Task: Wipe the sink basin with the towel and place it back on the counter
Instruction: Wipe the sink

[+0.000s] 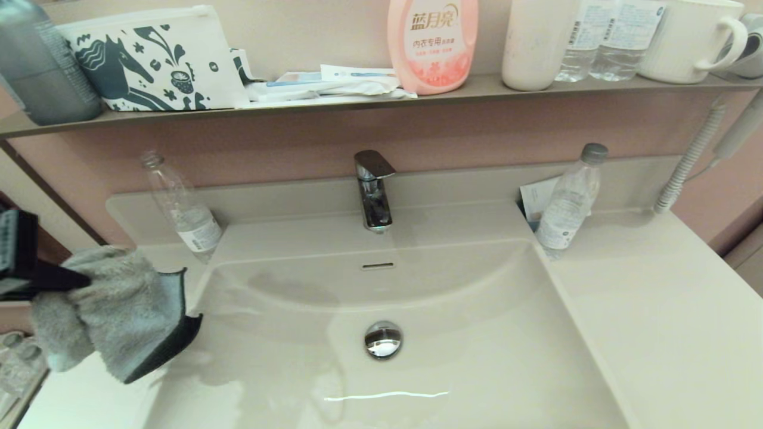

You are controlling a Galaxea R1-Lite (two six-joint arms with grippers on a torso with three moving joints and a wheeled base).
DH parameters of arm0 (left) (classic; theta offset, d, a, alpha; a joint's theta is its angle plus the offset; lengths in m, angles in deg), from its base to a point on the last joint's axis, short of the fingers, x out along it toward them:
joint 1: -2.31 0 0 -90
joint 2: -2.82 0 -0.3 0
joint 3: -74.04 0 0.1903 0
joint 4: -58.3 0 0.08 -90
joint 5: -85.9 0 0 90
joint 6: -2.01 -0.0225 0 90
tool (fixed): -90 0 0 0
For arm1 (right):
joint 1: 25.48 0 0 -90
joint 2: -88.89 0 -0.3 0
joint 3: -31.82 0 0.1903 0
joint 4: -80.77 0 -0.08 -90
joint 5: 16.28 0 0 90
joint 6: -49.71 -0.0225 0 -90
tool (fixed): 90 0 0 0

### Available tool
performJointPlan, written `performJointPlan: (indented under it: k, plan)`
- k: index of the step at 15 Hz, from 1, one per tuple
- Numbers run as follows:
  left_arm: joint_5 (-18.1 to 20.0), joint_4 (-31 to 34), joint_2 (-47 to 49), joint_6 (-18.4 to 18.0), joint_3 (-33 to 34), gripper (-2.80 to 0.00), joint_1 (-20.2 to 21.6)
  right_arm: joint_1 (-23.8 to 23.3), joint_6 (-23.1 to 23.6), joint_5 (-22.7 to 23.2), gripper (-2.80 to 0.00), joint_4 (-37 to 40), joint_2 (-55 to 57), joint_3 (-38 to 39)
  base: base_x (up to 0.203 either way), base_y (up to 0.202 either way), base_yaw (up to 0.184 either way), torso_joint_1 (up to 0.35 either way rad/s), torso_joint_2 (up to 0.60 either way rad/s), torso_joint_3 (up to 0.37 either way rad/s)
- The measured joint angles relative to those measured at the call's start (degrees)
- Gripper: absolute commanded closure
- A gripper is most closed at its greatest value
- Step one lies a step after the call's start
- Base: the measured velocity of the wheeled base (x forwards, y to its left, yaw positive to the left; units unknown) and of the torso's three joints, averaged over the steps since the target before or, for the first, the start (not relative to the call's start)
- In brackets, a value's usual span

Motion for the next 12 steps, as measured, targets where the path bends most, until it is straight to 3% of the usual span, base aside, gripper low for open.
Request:
performJointPlan:
  k: [2,6,12]
  plan:
    - [-3.36,-6.88,2.50,2.70,5.22,0.00,-4.36,0.00,0.00,-0.02,0.00,0.00,0.00,0.00,0.000,0.000,0.000,0.000,0.00,0.000]
    - [-6.36,-18.19,7.37,6.98,13.55,0.00,-11.47,0.00,0.00,0.00,0.00,0.00,0.00,0.00,0.000,0.000,0.000,0.000,0.00,0.000]
    - [-12.99,-36.31,14.93,7.28,25.78,0.00,-16.66,0.00,0.00,0.00,0.00,0.00,0.00,0.00,0.000,0.000,0.000,0.000,0.00,0.000]
